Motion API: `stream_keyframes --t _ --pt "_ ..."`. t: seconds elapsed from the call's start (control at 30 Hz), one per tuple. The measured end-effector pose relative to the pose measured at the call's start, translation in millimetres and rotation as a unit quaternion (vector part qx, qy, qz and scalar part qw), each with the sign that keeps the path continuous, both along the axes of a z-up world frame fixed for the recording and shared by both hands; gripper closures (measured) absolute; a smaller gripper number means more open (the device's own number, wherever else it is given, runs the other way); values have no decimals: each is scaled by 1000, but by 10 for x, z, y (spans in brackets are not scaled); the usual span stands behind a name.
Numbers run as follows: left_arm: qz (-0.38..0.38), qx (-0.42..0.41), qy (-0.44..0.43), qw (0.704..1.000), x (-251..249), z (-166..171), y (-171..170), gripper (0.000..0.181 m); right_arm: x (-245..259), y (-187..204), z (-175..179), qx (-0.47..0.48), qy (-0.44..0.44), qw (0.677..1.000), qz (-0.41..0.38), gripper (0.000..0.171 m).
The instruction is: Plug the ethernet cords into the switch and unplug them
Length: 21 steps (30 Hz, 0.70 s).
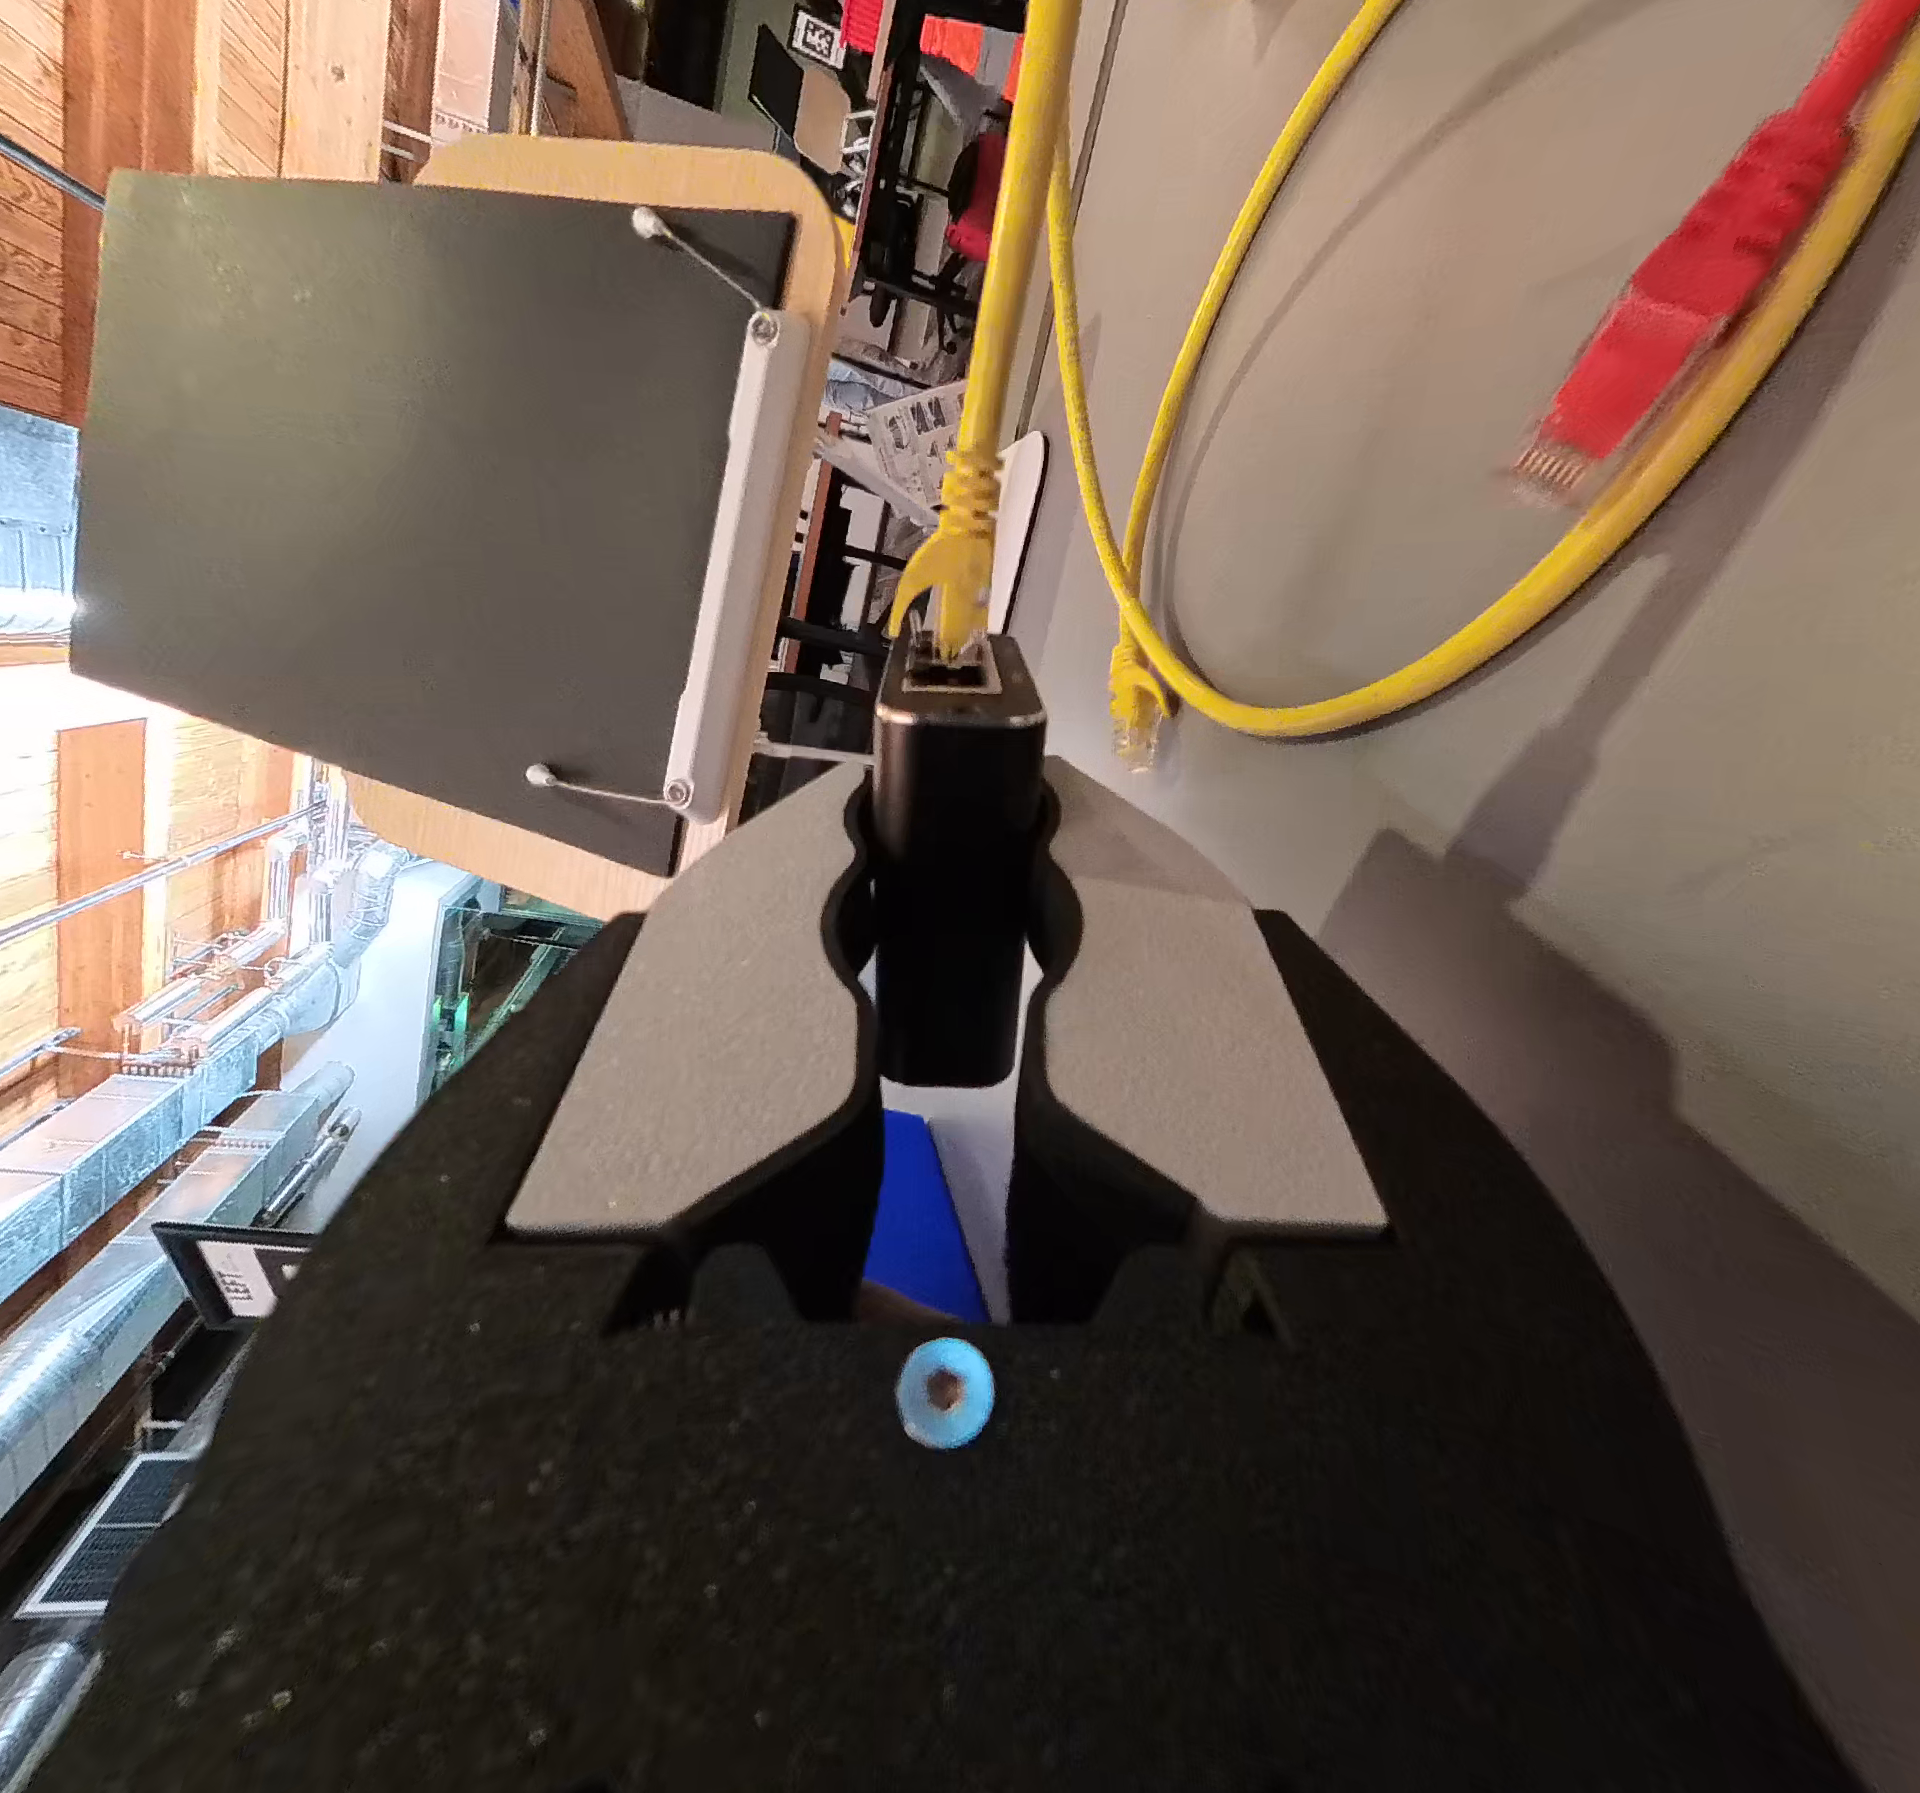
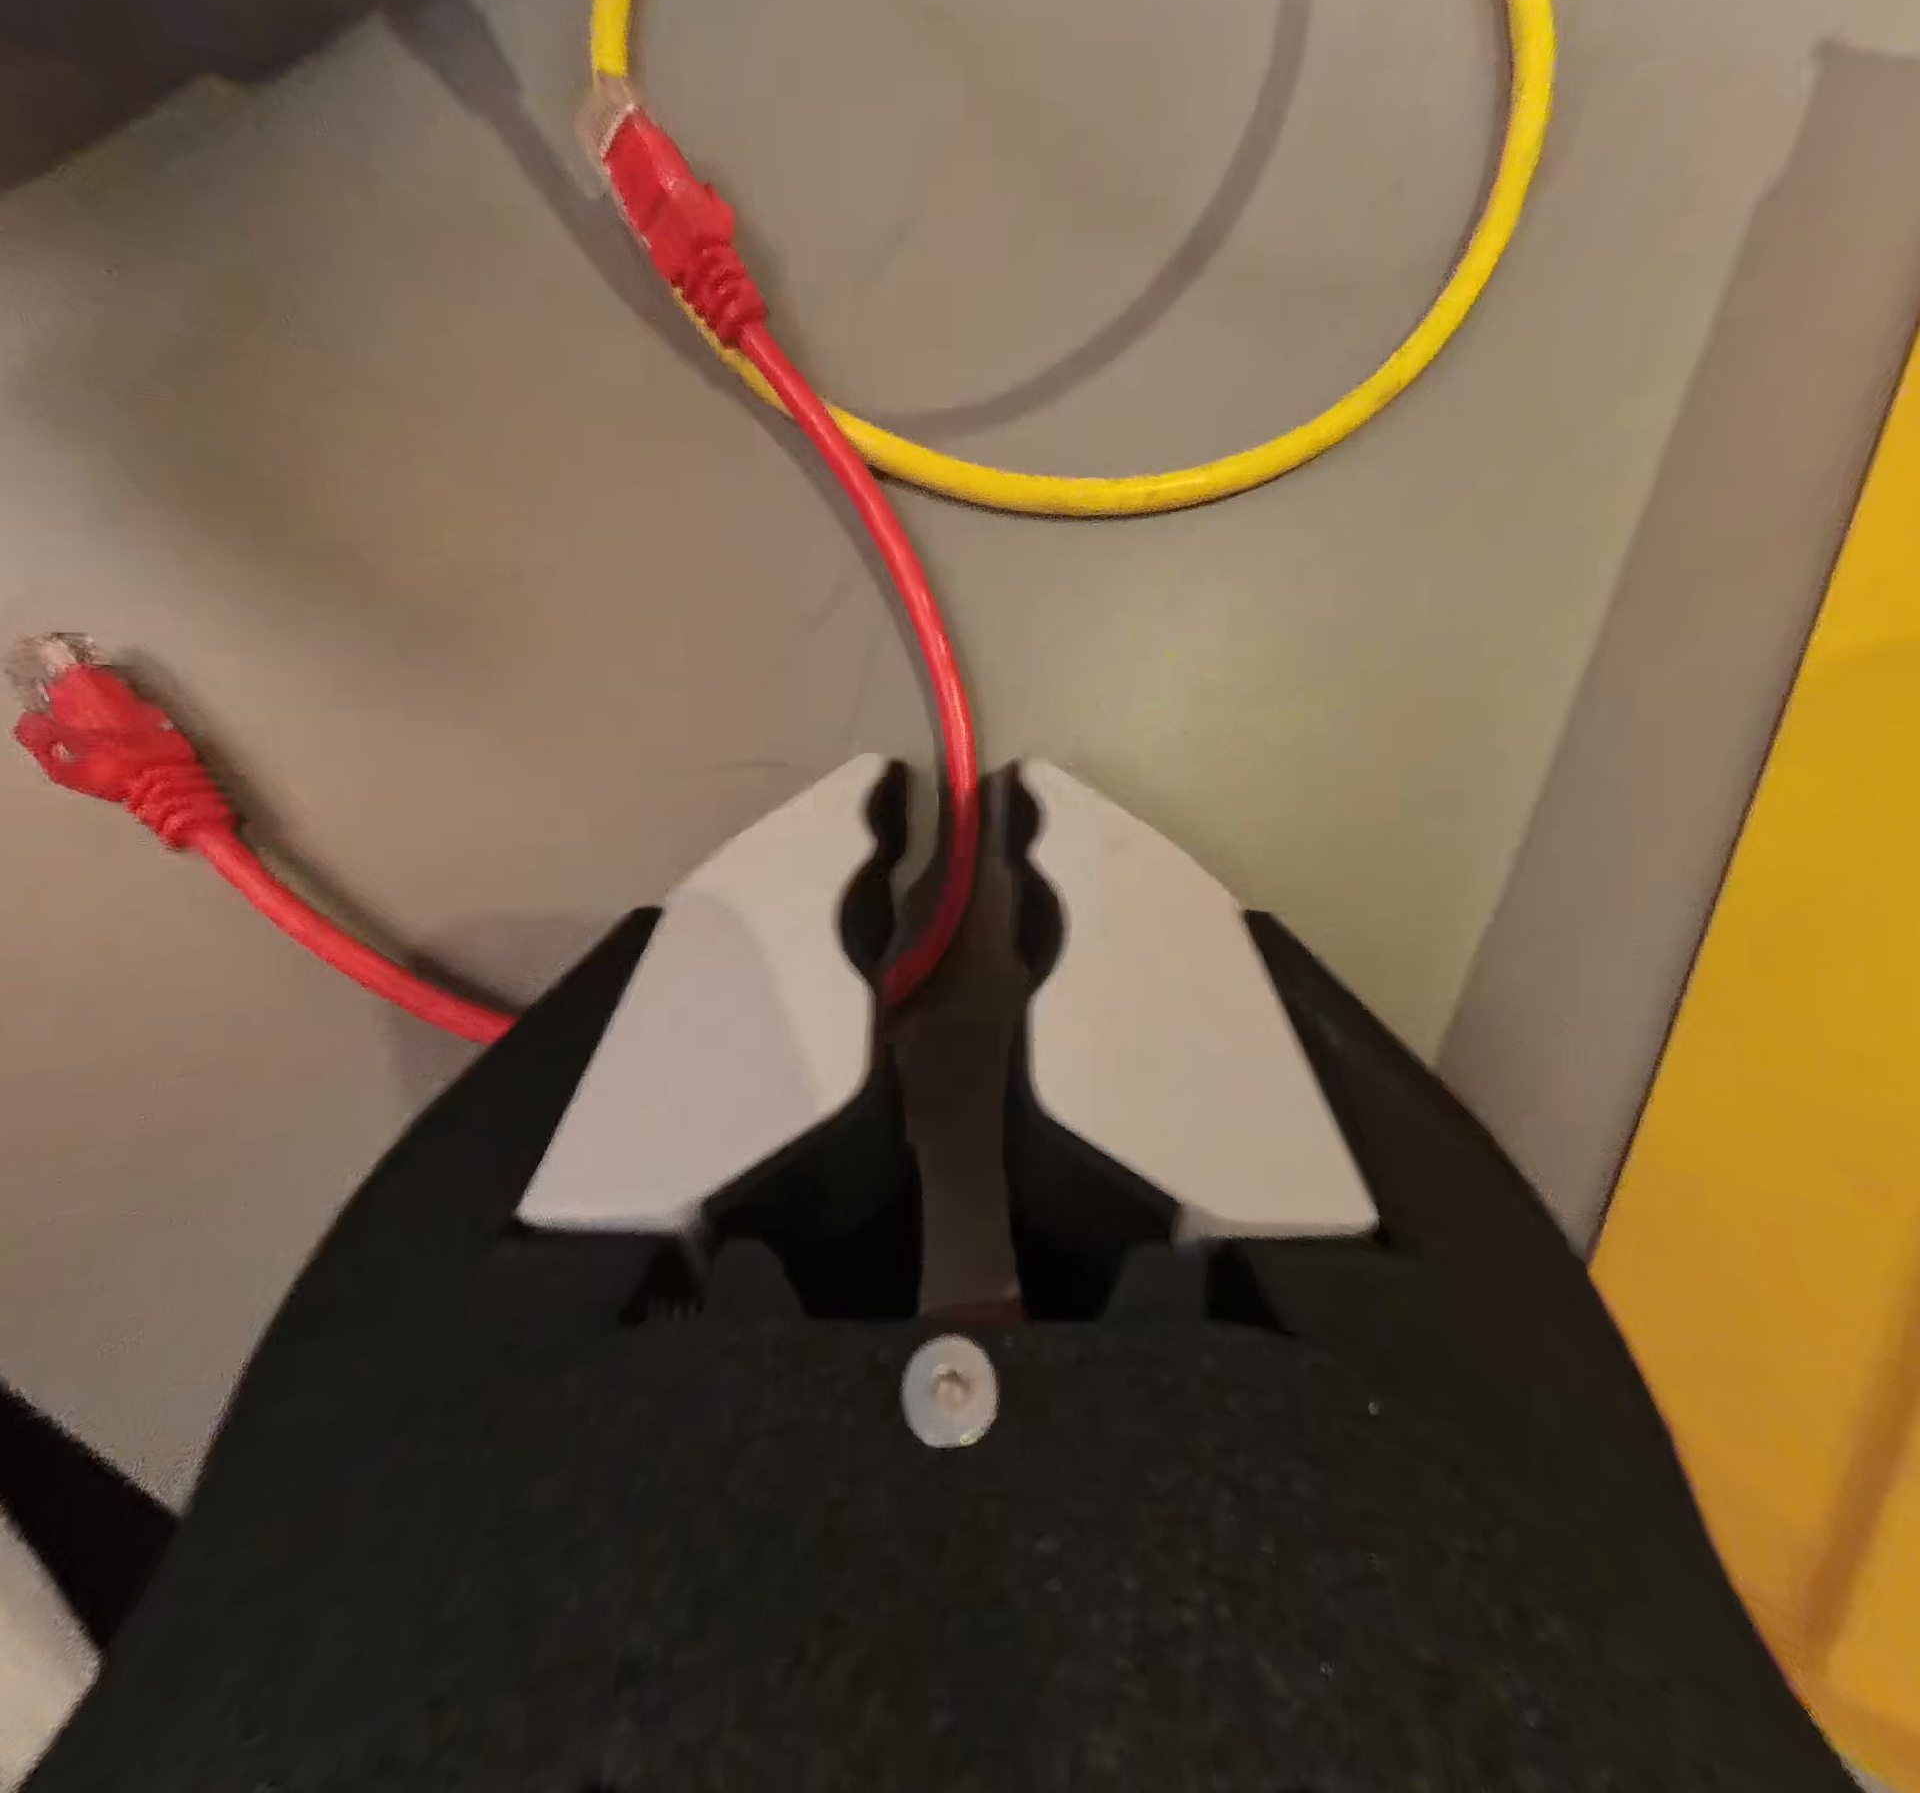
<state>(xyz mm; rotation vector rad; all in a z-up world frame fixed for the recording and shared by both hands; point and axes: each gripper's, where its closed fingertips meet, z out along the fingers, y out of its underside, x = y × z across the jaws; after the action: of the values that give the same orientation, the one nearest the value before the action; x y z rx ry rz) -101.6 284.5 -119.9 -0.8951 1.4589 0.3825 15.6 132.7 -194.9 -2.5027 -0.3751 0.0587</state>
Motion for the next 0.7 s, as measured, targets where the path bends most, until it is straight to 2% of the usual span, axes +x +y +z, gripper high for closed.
stream_keyframes --t 0.03,0.17,0.23,0.33,0.47,0.57,0.63,0.7 --pt "1 -2 -1 1000 -5 5 8 156 -7 -28 -5 -6 2 1000 8 165" --pt "2 -9 -2 1000 -10 -7 26 156 -7 -57 52 21 -43 998 27 165" --pt "1 -10 -1 1000 -10 -19 27 156 1 -84 244 49 -74 995 35 165" --pt "2 -12 -1 1000 -10 -26 32 156 164 -149 781 106 -120 987 21 165" --pt "0 -12 0 1000 -7 -27 25 157 767 -308 1694 184 -195 963 -38 165" --pt "-3 -11 2 1000 0 -34 14 157 1397 -429 2224 228 -241 939 -95 165" --pt "-5 -10 2 1000 5 -33 5 157 1834 -440 2383 252 -269 922 -117 165" --pt "-6 -10 3 1000 9 -35 -5 157 2173 -380 2283 252 -261 926 -108 165"
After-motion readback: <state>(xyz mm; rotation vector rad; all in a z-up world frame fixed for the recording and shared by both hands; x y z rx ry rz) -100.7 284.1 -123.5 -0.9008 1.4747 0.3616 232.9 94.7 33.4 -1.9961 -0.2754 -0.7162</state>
